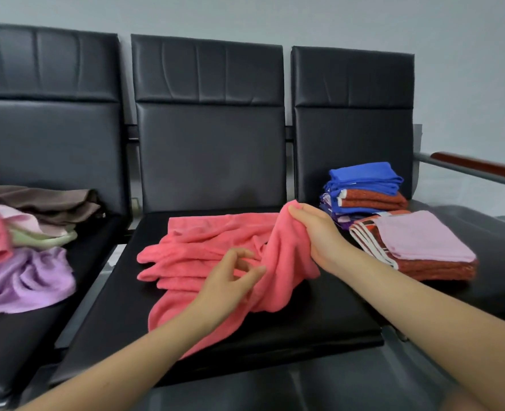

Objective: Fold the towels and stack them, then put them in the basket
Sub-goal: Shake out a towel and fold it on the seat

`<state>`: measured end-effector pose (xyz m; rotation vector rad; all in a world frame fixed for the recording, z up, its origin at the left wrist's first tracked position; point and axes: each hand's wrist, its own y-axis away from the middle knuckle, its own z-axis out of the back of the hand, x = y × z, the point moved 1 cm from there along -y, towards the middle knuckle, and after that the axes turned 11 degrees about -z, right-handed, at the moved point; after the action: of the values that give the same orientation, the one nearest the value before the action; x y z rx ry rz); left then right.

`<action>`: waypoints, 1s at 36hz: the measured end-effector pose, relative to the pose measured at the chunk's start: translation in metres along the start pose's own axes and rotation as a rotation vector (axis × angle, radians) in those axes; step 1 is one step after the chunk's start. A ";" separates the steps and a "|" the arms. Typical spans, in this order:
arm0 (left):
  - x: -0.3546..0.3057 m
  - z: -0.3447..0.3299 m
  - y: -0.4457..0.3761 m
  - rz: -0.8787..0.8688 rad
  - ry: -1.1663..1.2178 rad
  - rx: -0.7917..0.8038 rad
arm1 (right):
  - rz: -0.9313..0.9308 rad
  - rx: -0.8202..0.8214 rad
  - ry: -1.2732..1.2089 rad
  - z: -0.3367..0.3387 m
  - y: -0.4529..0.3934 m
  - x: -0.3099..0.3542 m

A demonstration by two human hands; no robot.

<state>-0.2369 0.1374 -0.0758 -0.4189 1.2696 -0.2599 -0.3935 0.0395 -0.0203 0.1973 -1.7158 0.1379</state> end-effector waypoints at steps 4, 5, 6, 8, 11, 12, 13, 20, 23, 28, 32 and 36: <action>0.004 0.002 -0.002 0.037 -0.048 0.113 | -0.017 0.031 0.018 -0.011 -0.002 -0.002; 0.005 0.004 -0.002 0.055 -0.017 0.130 | -0.024 0.036 0.017 -0.013 -0.002 -0.002; 0.005 0.006 -0.002 0.081 0.018 0.127 | -0.030 0.035 0.017 -0.013 -0.004 -0.003; 0.004 0.011 -0.003 0.138 0.093 0.102 | -0.035 0.003 0.017 -0.012 -0.007 -0.001; 0.001 0.025 -0.006 0.154 0.143 0.119 | -0.021 -0.090 -0.008 -0.004 -0.012 0.005; -0.002 0.032 -0.007 0.146 0.113 0.147 | -0.019 -0.127 -0.024 0.000 -0.014 0.006; -0.006 0.039 -0.007 0.144 0.078 0.177 | -0.022 -0.163 -0.044 0.004 -0.016 0.008; -0.014 0.095 -0.012 0.168 -0.101 0.154 | -0.031 -0.363 -0.044 0.038 -0.028 0.013; -0.013 0.117 -0.016 0.156 -0.123 0.104 | -0.047 -0.397 0.010 0.046 -0.033 0.009; 0.002 0.142 -0.027 0.167 -0.224 0.032 | 0.032 -0.393 0.389 0.045 -0.042 -0.003; 0.029 0.149 -0.044 0.169 -0.363 -0.171 | 0.007 -0.298 0.745 0.039 -0.055 -0.026; 0.051 0.153 -0.064 0.205 -0.334 -0.336 | 0.019 -0.279 0.766 0.025 -0.066 -0.032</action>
<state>-0.0735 0.0830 -0.0555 -0.5875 1.0167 0.1961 -0.3993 -0.0282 -0.0571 -0.0783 -0.9577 -0.0177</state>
